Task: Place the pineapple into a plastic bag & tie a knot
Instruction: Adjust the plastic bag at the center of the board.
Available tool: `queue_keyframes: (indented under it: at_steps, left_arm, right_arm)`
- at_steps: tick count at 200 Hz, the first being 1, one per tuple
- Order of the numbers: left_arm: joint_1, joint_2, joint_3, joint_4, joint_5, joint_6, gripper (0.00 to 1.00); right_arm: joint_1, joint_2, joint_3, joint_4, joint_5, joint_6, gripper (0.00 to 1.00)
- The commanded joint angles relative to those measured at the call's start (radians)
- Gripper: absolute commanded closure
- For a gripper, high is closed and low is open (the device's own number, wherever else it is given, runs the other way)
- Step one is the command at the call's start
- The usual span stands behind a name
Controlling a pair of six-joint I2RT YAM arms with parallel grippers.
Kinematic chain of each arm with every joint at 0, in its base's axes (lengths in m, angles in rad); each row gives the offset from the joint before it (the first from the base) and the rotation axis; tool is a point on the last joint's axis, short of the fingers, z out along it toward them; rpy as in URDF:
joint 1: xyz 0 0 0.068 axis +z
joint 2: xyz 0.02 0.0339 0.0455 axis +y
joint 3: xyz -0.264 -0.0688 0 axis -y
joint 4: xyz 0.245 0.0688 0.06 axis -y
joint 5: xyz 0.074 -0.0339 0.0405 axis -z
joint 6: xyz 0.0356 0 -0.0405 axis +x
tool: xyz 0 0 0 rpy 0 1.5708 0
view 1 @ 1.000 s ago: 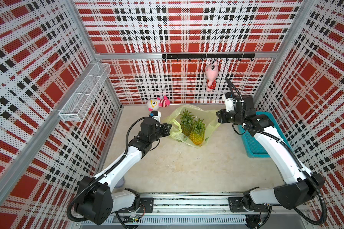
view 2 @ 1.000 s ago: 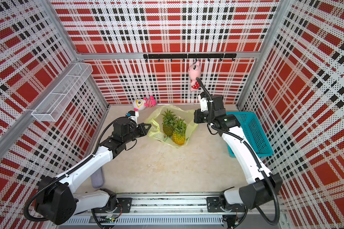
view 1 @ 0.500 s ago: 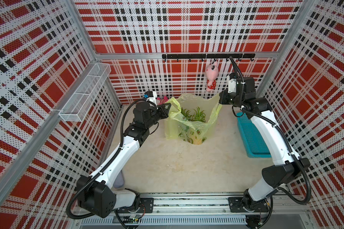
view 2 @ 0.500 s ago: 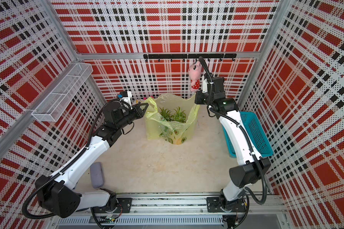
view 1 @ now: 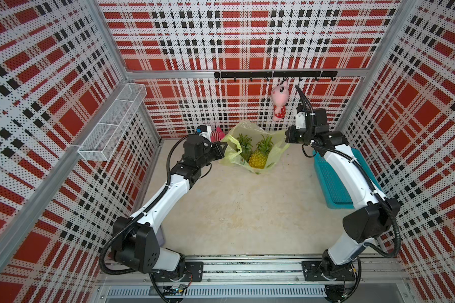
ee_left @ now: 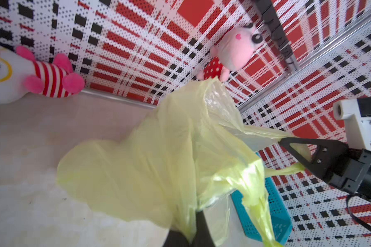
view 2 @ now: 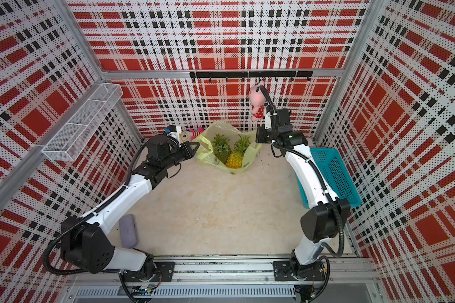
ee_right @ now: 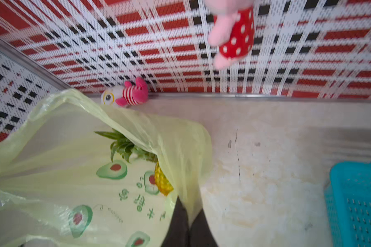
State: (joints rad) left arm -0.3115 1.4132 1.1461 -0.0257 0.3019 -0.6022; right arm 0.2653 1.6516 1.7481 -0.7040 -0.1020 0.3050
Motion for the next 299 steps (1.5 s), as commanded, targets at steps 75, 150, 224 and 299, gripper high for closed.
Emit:
queue_keyframes:
  at_steps: [75, 150, 224, 299]
  left_arm:
    - [0.029, -0.047, -0.128, -0.022, -0.077, 0.101, 0.99]
    - [-0.032, -0.242, -0.144, -0.202, -0.368, 0.202, 0.4]
    - [-0.305, -0.15, 0.064, -0.3, -0.599, 0.332, 0.21]
    - [-0.307, 0.162, 0.301, -0.499, -0.565, 0.252, 0.32]
  right_arm:
    - [0.094, -0.09, -0.182, 0.118, -0.042, 0.045, 1.0]
    - [0.14, -0.031, -0.156, 0.159, -0.065, 0.072, 1.0]
    - [0.14, -0.035, -0.164, 0.173, -0.056, 0.076, 1.0]
    - [0.14, -0.06, -0.197, 0.202, -0.066, 0.084, 1.0]
